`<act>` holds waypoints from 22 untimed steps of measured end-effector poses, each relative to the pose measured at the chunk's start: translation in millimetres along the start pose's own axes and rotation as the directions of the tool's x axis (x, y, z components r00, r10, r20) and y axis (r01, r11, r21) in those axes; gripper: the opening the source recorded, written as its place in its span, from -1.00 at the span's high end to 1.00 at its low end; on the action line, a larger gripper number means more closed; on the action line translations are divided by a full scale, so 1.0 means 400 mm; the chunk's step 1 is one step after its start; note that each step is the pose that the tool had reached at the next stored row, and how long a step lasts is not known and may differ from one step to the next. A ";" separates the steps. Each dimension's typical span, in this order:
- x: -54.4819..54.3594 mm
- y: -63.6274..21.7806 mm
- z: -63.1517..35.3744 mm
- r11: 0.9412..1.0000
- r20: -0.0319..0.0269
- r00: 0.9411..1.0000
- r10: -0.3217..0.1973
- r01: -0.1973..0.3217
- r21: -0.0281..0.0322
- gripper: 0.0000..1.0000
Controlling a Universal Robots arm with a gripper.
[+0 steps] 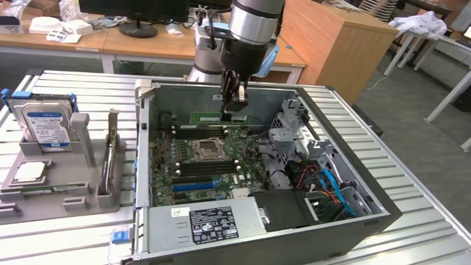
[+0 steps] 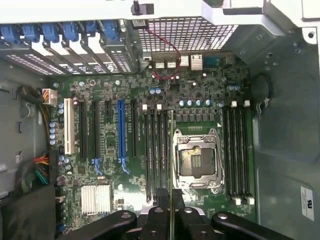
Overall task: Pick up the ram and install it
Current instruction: 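Insert the ram into the slot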
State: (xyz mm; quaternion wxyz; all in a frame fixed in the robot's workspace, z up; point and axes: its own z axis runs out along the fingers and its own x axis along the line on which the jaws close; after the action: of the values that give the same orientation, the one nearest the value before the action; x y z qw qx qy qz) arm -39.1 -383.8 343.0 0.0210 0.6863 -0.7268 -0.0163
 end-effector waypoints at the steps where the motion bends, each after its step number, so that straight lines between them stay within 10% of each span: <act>1: 0.000 0.000 0.003 1.000 0.000 1.000 0.000 0.000 0.000 0.72; 22: 0.041 -0.006 0.059 1.000 0.000 1.000 0.000 0.000 0.000 0.72</act>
State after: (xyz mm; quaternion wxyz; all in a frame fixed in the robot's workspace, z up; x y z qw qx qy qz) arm -38.7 -400.3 319.3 0.0210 0.6863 -0.7268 -0.0163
